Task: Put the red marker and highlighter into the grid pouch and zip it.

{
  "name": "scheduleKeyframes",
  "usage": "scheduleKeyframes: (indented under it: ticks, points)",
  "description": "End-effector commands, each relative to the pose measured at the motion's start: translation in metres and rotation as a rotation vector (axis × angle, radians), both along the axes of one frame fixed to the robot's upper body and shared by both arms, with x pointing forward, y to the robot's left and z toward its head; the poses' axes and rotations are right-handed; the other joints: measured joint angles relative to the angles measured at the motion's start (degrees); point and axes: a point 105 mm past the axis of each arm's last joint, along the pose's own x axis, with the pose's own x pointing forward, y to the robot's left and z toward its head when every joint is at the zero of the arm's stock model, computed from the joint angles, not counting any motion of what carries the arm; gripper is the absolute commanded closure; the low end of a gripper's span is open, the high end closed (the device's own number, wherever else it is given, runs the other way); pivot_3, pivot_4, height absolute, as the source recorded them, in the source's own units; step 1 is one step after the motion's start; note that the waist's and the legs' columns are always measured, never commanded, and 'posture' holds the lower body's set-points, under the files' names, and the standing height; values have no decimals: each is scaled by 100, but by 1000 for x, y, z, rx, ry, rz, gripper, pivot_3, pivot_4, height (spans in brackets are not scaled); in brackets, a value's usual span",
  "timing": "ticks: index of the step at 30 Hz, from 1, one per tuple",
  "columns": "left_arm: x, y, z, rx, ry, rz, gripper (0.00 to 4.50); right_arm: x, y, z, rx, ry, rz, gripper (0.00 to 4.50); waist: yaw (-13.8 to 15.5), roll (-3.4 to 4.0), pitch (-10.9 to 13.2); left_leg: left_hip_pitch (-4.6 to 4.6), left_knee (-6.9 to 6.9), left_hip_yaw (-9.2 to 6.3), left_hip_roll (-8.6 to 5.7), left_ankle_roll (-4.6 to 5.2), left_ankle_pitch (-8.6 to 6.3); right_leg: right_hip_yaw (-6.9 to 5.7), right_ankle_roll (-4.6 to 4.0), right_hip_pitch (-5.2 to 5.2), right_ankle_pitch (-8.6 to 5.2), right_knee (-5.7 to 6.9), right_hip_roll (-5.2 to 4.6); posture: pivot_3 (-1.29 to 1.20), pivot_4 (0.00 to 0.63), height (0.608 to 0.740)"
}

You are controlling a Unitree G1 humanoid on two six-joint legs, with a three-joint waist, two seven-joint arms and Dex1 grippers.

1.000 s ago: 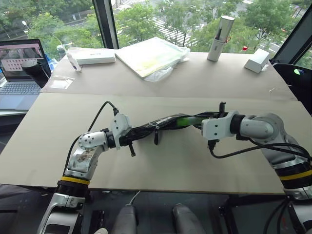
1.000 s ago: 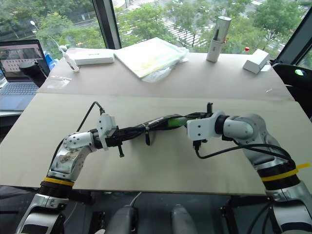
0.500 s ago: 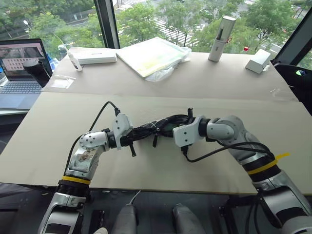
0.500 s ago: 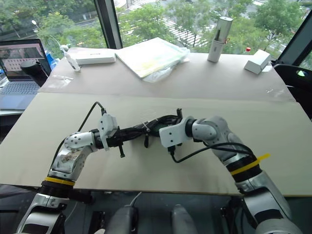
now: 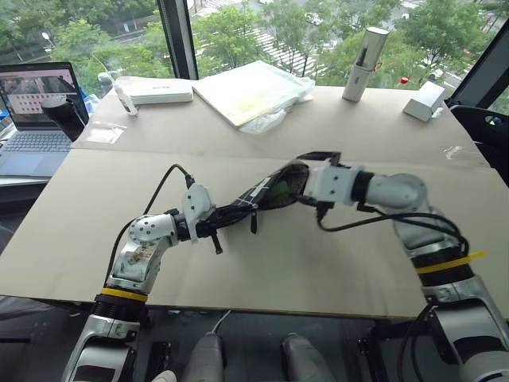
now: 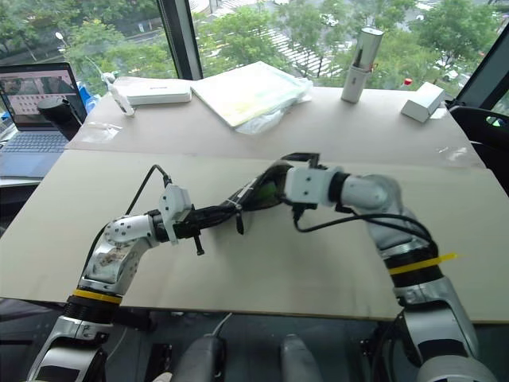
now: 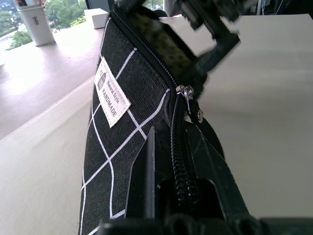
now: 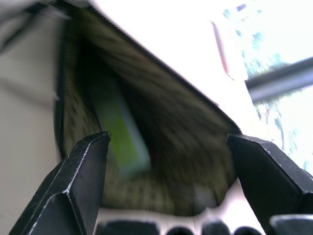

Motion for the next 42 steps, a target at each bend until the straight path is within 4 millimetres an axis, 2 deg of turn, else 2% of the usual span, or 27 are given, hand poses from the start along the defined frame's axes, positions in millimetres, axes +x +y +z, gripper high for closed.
scheduleKeyframes:
  ticks: [1,4,7,9,13,15,19,22,25,28,32,35,42]
  points:
    - [-1,0,8,2,-47,-14,4500,-18,-22,11,273,265,16,220,0,0,0,1,0,0,0,0,0,0,0,0,0,1,0,0,150,738]
    - [-1,0,7,6,-45,-17,4500,-49,-33,0,399,584,81,220,18,1,0,0,0,0,-1,1,0,1,-1,1,0,2,-1,0,150,738]
    - [-1,0,5,20,-43,-23,4500,-81,-25,-29,357,801,135,220,44,1,0,1,1,0,-1,1,0,1,0,1,0,1,0,0,150,738]
    - [-1,0,4,23,-42,-25,4500,-96,-16,-49,314,876,153,220,38,1,0,3,1,-2,2,2,0,1,1,2,-1,1,5,0,150,738]
    - [-3,0,4,24,-41,-30,4500,-80,13,-90,302,884,16,220,-74,1,0,6,5,-1,1,-1,3,5,2,0,-1,5,7,0,150,738]
    - [-3,-1,3,26,-41,-33,4500,-71,30,-99,319,861,-19,220,-91,1,0,5,4,-3,2,0,7,3,3,-2,-2,8,9,0,150,738]
    - [-4,0,3,29,-39,-34,4500,-56,66,-97,381,827,-27,220,-89,1,0,-1,3,-4,1,-1,7,3,2,-6,-1,9,7,0,150,738]
    - [-4,0,1,29,-37,-34,4500,-48,86,-94,411,826,-21,220,-77,1,0,-2,4,-5,1,-1,7,1,1,-5,0,8,7,0,150,738]
    - [-5,0,0,29,-35,-36,4500,-51,107,-83,434,843,48,220,-73,1,0,-2,4,-5,1,-1,8,0,1,-4,0,9,7,0,150,738]
    - [-5,0,0,29,-35,-34,4500,-57,115,-77,441,864,97,220,-65,2,0,-3,4,-8,2,-1,8,-4,0,-5,0,9,7,0,150,738]
    - [-5,0,0,28,-35,-31,4500,-55,119,-74,459,872,94,220,-79,2,0,-3,4,-8,2,-1,8,-5,0,-5,0,10,8,0,150,738]
    - [-4,-1,0,27,-37,-29,4500,-54,120,-72,472,865,92,846,-87,2,0,-2,4,-9,3,-1,8,-5,0,-6,0,12,8,0,150,738]
    - [-1,1,3,28,-41,-17,4500,-47,105,-73,464,840,51,3340,-81,2,0,-3,4,-9,2,-1,8,-6,0,-5,0,11,7,0,150,738]
